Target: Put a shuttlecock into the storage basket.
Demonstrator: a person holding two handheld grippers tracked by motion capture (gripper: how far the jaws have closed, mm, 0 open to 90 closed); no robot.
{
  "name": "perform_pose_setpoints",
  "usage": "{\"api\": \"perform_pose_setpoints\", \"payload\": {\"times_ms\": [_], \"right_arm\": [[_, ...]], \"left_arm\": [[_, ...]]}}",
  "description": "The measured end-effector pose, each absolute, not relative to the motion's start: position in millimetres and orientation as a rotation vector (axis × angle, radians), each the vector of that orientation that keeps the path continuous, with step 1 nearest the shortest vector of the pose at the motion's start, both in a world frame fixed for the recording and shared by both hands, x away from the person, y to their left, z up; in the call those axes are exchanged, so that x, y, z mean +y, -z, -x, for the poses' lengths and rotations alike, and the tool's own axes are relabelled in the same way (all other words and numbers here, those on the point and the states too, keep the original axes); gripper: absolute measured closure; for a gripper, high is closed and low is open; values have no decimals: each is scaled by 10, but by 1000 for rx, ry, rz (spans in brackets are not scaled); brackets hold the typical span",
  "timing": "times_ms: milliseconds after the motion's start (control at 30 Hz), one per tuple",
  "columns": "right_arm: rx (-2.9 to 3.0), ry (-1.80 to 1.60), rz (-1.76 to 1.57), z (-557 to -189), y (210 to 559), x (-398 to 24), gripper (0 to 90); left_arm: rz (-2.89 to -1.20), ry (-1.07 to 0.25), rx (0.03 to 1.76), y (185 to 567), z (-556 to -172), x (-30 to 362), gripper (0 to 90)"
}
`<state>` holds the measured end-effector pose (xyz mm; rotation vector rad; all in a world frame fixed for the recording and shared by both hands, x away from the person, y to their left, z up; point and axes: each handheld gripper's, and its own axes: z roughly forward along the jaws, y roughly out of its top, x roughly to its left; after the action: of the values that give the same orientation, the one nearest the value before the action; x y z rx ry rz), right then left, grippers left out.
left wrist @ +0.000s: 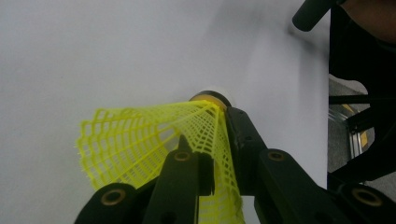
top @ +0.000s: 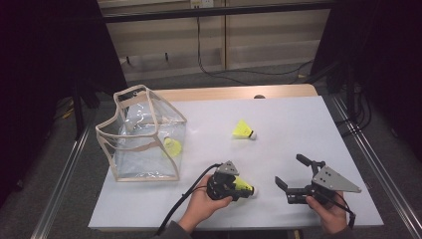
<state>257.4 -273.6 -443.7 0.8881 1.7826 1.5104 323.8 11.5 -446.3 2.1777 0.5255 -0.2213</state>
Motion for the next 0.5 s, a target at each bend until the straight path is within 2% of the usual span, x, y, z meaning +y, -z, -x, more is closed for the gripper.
{"api": "perform_pose_setpoints", "payload": {"times_ms": [500], "right_arm": [[1786,-1503,-896,-2590,4444,-2732,11]], "left_arm": [[-2132,248,575,4318,-3329,287,826]]}}
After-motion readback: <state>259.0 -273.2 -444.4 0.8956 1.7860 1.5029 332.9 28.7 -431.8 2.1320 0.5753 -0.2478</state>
